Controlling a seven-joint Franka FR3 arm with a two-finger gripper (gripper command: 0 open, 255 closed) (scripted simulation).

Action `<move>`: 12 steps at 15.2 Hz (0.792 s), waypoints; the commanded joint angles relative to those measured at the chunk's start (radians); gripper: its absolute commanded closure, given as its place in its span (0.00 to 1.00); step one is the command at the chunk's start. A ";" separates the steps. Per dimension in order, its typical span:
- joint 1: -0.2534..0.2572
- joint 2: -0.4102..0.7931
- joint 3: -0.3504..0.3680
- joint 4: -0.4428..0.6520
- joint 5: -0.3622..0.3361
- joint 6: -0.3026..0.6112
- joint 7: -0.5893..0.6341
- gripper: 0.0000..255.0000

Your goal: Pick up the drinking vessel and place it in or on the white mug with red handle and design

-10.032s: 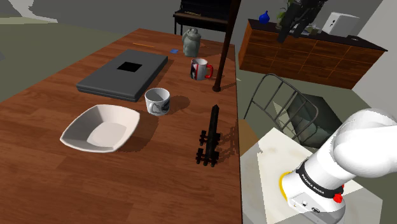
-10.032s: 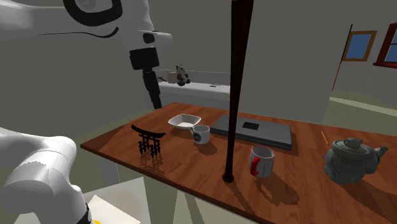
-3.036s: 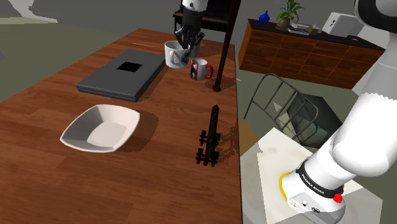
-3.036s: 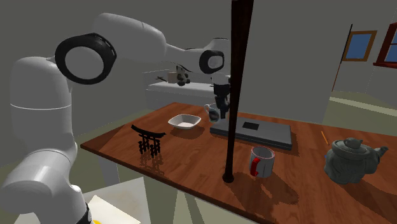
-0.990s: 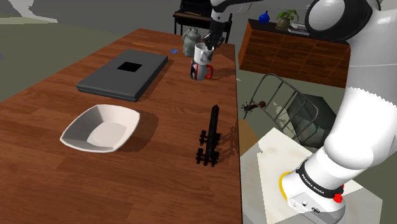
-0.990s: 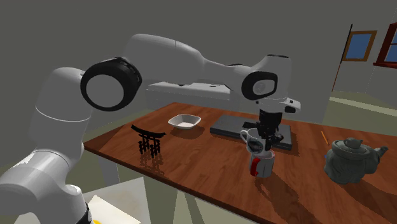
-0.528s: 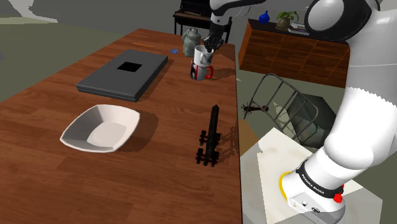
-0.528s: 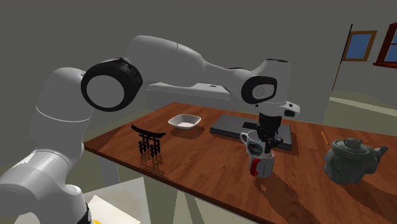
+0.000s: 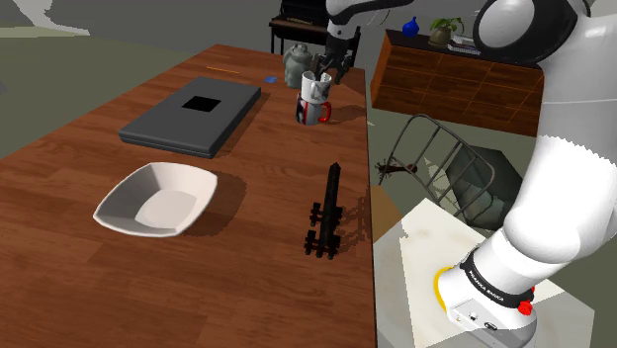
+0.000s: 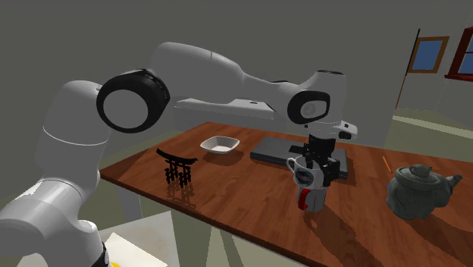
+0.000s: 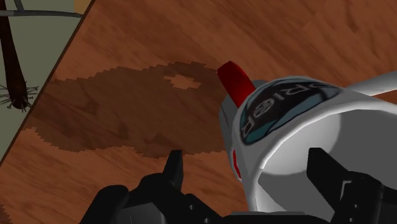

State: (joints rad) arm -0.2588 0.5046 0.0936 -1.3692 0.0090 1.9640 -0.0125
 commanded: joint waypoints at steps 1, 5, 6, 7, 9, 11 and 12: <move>-0.001 -0.009 0.000 0.020 0.001 -0.029 0.000 0.00; -0.003 -0.025 0.000 0.087 0.002 -0.113 -0.001 0.00; -0.003 -0.026 0.000 0.087 0.002 -0.112 -0.001 0.00; -0.003 -0.025 0.000 0.087 0.002 -0.112 -0.001 0.00; -0.003 -0.025 0.000 0.087 0.002 -0.113 -0.001 0.00; -0.003 -0.025 0.000 0.087 0.002 -0.113 -0.001 0.00; -0.003 -0.025 0.000 0.087 0.002 -0.113 -0.001 0.00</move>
